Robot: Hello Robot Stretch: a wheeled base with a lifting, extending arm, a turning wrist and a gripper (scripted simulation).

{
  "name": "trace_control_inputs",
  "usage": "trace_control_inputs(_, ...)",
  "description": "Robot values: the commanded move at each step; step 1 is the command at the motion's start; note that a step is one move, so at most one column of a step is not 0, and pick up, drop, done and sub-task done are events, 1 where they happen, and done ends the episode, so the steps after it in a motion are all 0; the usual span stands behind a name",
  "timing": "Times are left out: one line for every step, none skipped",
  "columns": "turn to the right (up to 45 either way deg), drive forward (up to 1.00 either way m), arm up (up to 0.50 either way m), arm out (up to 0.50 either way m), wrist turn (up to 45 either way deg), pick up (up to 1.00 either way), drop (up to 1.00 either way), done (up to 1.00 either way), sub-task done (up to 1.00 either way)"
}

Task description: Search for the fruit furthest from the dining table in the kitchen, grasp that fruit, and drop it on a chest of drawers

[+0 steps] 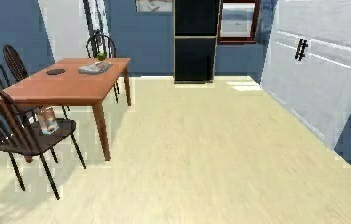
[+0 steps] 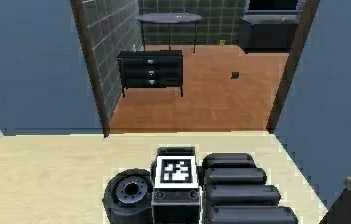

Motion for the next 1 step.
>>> trace_control_inputs(45.0,0.0,0.0,0.0,0.0,0.0,0.0,0.0,0.0)
